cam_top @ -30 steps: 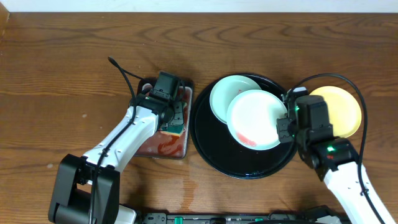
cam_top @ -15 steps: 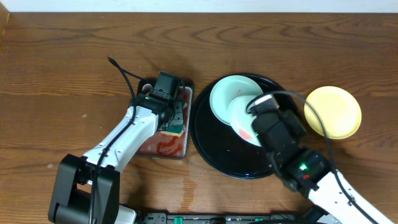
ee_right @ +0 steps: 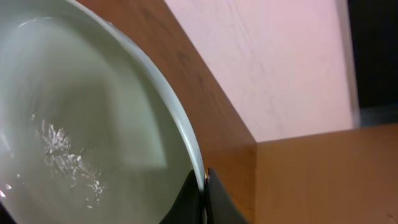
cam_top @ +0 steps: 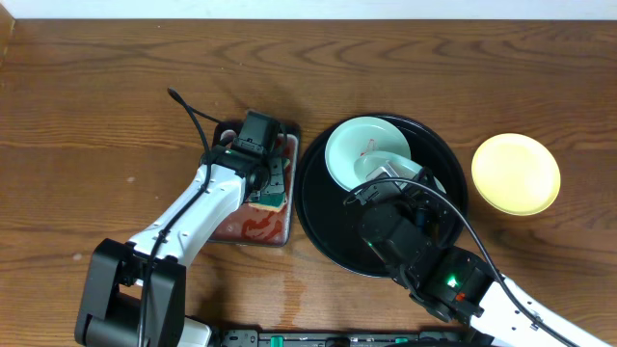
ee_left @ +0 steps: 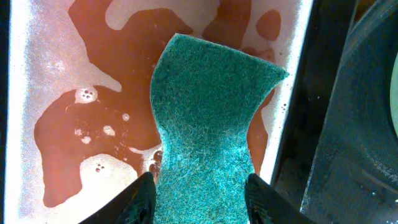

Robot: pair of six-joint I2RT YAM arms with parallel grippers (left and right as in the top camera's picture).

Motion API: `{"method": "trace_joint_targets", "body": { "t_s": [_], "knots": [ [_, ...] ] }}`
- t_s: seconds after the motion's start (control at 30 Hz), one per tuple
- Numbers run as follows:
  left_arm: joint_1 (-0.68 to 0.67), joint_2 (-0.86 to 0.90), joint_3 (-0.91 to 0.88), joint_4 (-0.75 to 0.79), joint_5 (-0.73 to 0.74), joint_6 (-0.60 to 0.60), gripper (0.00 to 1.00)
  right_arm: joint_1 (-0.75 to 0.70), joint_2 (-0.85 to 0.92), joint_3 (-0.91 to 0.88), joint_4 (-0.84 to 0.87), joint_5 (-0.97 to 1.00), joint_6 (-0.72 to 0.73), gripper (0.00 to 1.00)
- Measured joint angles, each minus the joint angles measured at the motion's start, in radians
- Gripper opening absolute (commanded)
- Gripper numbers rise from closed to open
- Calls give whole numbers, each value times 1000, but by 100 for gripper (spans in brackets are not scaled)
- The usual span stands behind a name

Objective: Clean dirty plates on tray and stack at the side
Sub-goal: 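Lift the scrubbed green plate off the black tray with the right gripper, then carry the green plate right and stack it on the yellow plate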

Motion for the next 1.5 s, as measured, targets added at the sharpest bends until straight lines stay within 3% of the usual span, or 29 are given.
{"method": "trace_joint_targets", "body": {
  "t_s": [0.77, 0.9, 1.07, 1.2, 1.5],
  "knots": [
    [0, 0, 0, 0, 0, 0, 48, -2, 0, 0, 36, 37, -13, 1],
    [0, 0, 0, 0, 0, 0, 47, -47, 0, 0, 35, 18, 97, 1],
    [0, 0, 0, -3, 0, 0, 48, -260, 0, 3, -26, -173, 389, 1],
    [0, 0, 0, -10, 1, 0, 48, -542, 17, 5, -53, -420, 618, 1],
    [0, 0, 0, -12, 0, 0, 47, -1176, 157, 6, -65, -932, 906, 1]
  ]
}}
